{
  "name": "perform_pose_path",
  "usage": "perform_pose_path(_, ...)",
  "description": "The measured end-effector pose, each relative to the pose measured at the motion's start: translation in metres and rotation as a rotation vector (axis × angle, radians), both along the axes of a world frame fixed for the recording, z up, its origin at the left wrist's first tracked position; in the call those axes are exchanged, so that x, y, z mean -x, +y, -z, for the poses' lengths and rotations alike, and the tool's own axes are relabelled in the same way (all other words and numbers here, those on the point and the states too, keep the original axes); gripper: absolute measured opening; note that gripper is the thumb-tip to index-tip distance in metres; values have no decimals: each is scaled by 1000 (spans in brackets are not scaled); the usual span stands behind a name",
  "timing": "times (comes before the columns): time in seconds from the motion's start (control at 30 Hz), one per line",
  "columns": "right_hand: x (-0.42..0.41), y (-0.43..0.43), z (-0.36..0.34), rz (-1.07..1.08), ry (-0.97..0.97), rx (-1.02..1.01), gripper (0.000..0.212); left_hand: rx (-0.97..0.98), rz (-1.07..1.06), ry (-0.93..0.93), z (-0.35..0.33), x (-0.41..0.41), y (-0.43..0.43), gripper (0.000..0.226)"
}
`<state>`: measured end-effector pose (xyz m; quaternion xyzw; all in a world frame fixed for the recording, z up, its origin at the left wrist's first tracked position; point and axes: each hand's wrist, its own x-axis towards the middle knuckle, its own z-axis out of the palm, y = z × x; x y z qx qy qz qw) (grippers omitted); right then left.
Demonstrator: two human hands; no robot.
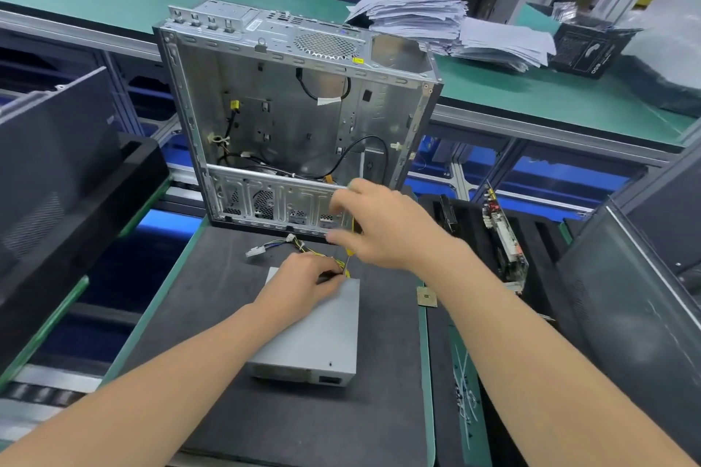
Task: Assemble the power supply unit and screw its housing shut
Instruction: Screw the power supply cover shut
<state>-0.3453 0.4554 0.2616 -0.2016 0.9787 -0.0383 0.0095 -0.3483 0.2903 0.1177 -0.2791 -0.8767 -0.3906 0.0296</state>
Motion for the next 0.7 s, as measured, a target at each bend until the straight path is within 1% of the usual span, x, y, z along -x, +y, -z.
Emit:
perform_pose_path(0.03,1,4,-5,-132,-79,-18,12,0,-1,2,0,0,0,11)
perform_pose_path(0.07,1,6,-7,-197,-141,-44,12,9,0,1,1,0,0,11)
perform_pose_path(0.1,1,5,-7,-176,-166,-50,10,18,1,-2,1,0,0,11)
perform_pose_path(0.13,1,3,-6,-96,-158,-20,11,22,-2,-6,2,1,0,12)
perform_pose_path(0.2,1,-2,3,115,-55,-11,43,14,-14,-16,2,1,0,12)
perform_pose_path(0.23,0,-5,8,204,4,-35,53,12,-16,-21,2,0,0,12)
perform_pose_path(0.3,-4,-9,15,293,93,-28,65,15,-11,-27,1,-1,0,12)
perform_pose_path(0.33,-6,-9,15,275,121,-18,65,11,-9,-32,1,-1,0,11)
perform_pose_path(0.37,-7,-7,14,205,104,-13,60,5,-8,-36,0,-1,0,10)
perform_pose_path(0.4,-7,-5,10,95,43,-1,47,3,-7,-36,0,-1,0,10)
perform_pose_path(0.47,-7,1,3,-105,-122,1,11,18,-4,-24,0,0,0,10)
perform_pose_path(0.5,-6,2,1,-127,-175,-7,10,27,-1,-22,0,0,0,10)
perform_pose_path(0.53,-5,3,1,-99,-187,13,13,30,0,-23,1,0,0,10)
perform_pose_path(0.6,-4,1,2,18,-169,60,12,29,-5,-27,2,0,0,10)
perform_pose_path(0.7,-3,-8,4,72,-152,97,8,30,-24,-47,3,0,1,10)
